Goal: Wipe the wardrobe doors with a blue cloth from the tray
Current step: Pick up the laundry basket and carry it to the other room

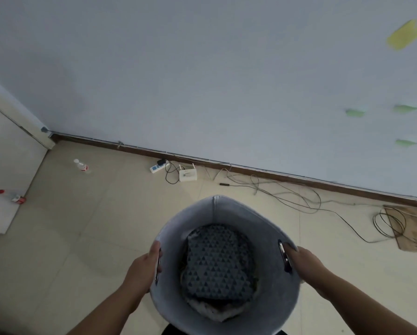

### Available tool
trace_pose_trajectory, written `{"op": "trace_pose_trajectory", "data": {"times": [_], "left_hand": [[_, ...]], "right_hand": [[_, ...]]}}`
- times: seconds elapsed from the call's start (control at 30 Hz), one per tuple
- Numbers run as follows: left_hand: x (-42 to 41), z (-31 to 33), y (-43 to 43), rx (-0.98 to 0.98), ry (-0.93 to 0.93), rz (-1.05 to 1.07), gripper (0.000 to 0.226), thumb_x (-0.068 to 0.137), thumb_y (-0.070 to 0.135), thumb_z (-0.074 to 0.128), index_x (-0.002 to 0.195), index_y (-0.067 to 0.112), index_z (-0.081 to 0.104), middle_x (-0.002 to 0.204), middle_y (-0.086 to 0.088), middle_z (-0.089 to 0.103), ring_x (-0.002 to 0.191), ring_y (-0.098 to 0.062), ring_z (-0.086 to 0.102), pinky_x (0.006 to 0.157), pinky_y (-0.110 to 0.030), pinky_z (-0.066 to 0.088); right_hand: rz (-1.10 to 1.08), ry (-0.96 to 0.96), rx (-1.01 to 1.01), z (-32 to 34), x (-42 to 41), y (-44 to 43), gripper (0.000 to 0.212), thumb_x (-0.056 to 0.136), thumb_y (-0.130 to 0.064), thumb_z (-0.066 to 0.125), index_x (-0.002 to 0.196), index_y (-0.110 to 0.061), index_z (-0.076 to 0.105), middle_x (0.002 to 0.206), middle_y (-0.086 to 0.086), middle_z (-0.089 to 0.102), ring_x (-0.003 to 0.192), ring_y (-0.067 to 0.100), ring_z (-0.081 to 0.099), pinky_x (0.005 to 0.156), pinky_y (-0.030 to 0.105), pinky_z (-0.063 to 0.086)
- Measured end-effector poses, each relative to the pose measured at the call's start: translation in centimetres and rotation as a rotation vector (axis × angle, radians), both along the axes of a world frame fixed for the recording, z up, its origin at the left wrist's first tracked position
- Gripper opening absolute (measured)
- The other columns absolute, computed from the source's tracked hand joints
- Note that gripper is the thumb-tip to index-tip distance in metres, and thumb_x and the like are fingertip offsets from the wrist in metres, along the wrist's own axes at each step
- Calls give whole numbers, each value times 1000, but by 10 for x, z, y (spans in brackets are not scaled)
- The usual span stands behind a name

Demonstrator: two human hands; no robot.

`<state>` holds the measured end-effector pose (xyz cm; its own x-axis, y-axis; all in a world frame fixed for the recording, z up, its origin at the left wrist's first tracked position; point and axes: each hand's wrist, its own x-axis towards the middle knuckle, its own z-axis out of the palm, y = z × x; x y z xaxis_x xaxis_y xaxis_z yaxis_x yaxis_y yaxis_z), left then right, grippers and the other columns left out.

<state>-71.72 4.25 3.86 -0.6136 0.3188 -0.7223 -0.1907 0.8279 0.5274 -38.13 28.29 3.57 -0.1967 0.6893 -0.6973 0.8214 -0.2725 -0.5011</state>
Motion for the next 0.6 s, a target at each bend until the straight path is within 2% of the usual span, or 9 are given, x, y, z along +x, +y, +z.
{"op": "trace_pose_trajectory", "data": {"times": [0.07, 0.2, 0.27, 0.37, 0.47, 0.53, 0.6], "left_hand": [[-15, 4, 29, 23, 16, -26, 66, 96, 76, 36, 102, 25, 78, 89, -6, 78, 85, -28, 73, 70, -37, 56], [-57, 2, 90, 53, 17, -76, 67, 96, 77, 35, 101, 26, 78, 87, -5, 77, 78, -24, 71, 63, -32, 54], [-83, -5, 120, 62, 11, -92, 68, 96, 77, 34, 102, 25, 77, 88, -6, 77, 80, -24, 71, 63, -32, 55], [-128, -20, 169, 92, -19, -98, 70, 97, 76, 33, 100, 23, 78, 86, -7, 77, 81, -26, 72, 71, -38, 58], [-183, -33, 220, 78, -58, -142, 69, 99, 74, 31, 102, 23, 78, 89, -11, 78, 84, -27, 73, 81, -44, 60], [-215, -38, 247, 56, -94, -171, 70, 99, 75, 29, 104, 24, 77, 91, -13, 78, 84, -28, 73, 80, -44, 61], [-242, -40, 276, 40, -115, -224, 68, 99, 75, 27, 104, 27, 76, 94, -13, 78, 87, -29, 74, 80, -46, 63]], "right_hand": [[-19, 2, -10, 3, -21, 28, 52, 100, -56, 39, 87, -17, 71, 81, 4, 74, 79, 21, 68, 58, 29, 53], [-123, 27, -41, -5, -63, 81, 49, 98, -56, 41, 91, -18, 72, 86, 7, 75, 85, 28, 70, 76, 41, 58], [-129, 22, -34, -11, -89, 107, 51, 98, -57, 41, 91, -18, 72, 87, 7, 75, 85, 27, 70, 75, 41, 57], [-155, 29, -26, -21, -135, 144, 54, 98, -61, 40, 93, -17, 72, 88, 7, 75, 87, 26, 70, 73, 38, 57], [-208, 1, -3, -30, -179, 182, 55, 99, -58, 38, 90, -14, 71, 88, 11, 75, 89, 30, 69, 81, 44, 56], [-254, -28, -11, -30, -206, 205, 55, 99, -56, 38, 86, -14, 70, 87, 11, 74, 88, 30, 68, 84, 46, 56], [-295, -38, -3, -31, -231, 228, 55, 99, -57, 38, 82, -14, 67, 83, 9, 72, 82, 28, 67, 79, 45, 57]]}}
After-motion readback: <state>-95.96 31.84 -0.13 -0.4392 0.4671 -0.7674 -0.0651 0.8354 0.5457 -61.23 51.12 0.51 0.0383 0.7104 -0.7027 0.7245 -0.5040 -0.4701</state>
